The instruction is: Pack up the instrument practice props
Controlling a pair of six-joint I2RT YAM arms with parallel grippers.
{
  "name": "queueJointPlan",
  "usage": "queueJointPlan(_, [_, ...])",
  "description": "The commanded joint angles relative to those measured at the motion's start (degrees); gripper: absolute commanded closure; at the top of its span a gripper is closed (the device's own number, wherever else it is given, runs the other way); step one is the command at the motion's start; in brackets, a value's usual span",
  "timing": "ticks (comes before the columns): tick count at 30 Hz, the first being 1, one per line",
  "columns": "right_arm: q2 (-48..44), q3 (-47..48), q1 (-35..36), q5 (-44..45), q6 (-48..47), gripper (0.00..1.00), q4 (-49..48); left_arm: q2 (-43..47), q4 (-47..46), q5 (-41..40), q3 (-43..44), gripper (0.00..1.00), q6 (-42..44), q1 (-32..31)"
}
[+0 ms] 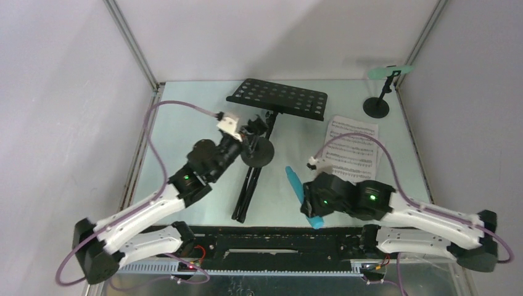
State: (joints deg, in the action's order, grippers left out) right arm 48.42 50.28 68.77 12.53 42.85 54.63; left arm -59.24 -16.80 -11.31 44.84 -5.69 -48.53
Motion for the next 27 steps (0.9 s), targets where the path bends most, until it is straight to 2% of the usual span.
queueJointPlan(1, [7.5, 0.5, -5.3, 3.2, -2.5, 1.0, -12.7, 9.4, 12.0, -5.4, 2.2, 1.0, -4.0, 2.4])
queueJointPlan(5, [13.2, -0.8, -10.8, 3.7, -3.1, 1.0, -21.0, 16.1, 18.1, -7.3, -3.5, 1.0, -6.8, 6.4])
queueJointPlan(12, [23.0, -1.6, -14.5, 4.7, -7.7, 1.0, -32.8, 23.9, 17.1, -14.0, -17.1, 1.0, -12.8, 12.4])
queueJointPlan(18, [27.9, -1.6, -15.5, 4.2, -11.9, 1.0, -40.1, 23.3, 4.8, -19.4, -27.0, 1.0, -14.2, 16.3])
queueJointPlan(24, [31.0, -1.5, -17.9, 2.2, -12.1, 1.0, -42.5, 14.4, -14.0, -11.8, -28.3, 1.0, -13.0, 27.8])
queueJointPlan(27, [34.0, -1.4, -20.2, 0.6, -12.9, 1.0, -44.9, 8.3, -22.5, -9.9, -26.9, 1.0, -11.1, 30.7])
